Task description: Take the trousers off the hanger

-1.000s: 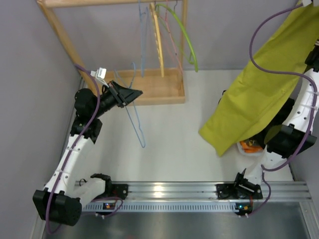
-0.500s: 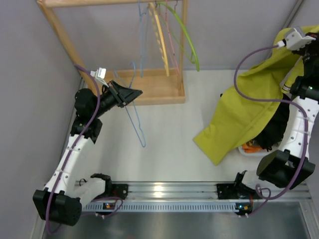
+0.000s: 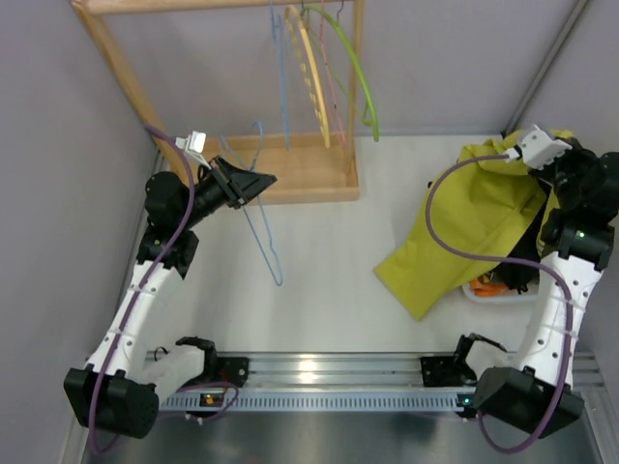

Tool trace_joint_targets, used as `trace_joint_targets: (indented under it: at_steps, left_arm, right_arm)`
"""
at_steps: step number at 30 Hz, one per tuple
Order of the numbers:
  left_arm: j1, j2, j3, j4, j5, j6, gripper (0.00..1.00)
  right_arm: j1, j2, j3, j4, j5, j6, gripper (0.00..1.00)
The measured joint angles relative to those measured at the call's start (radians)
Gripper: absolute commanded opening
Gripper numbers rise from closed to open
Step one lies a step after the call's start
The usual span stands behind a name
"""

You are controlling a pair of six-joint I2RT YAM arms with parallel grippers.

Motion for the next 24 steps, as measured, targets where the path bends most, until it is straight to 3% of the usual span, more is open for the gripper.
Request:
trace_joint_targets:
  at_steps: [9, 14, 16, 17, 18, 20, 21, 23, 24]
  left_arm:
    - [0.000, 0.000, 0.000, 0.000, 0.000, 0.003, 0.00]
    - [0.000, 0.000, 0.000, -0.005, -0.003, 0.020, 0.00]
    - [0.000, 0.000, 0.000, -0.009, -0.003, 0.023, 0.00]
    - [0.000, 0.000, 0.000, -0.010, -0.003, 0.023, 0.00]
    - [0.000, 0.000, 0.000, -0.010, -0.003, 0.023, 0.00]
    - [0.000, 0.000, 0.000, -0.010, -0.003, 0.022, 0.00]
    - [0.000, 0.000, 0.000, -0.011, -0.003, 0.023, 0.00]
    - [0.000, 0.000, 0.000, -0.012, -0.003, 0.023, 0.00]
    - [0.000, 0.000, 0.000, -0.013, -0.003, 0.023, 0.00]
  right_arm:
    - [0.013, 0.271, -0.013, -0.132, 0.006, 0.072, 0.00]
    - [0.083, 0.213, -0.089, -0.256, -0.003, 0.060, 0.00]
    - [0.128, 0.150, -0.178, -0.287, 0.002, 0.046, 0.07]
    - [0.152, 0.119, -0.222, -0.304, 0.010, 0.038, 0.12]
    - [0.170, 0.096, -0.259, -0.315, 0.016, 0.033, 0.26]
    - [0.195, 0.067, -0.302, -0.344, 0.018, 0.031, 0.43]
    - [0.200, 0.064, -0.304, -0.358, 0.016, 0.031, 0.60]
    - [0.204, 0.067, -0.293, -0.383, 0.009, 0.037, 0.75]
    - [0.204, 0.069, -0.280, -0.402, 0.004, 0.040, 0.91]
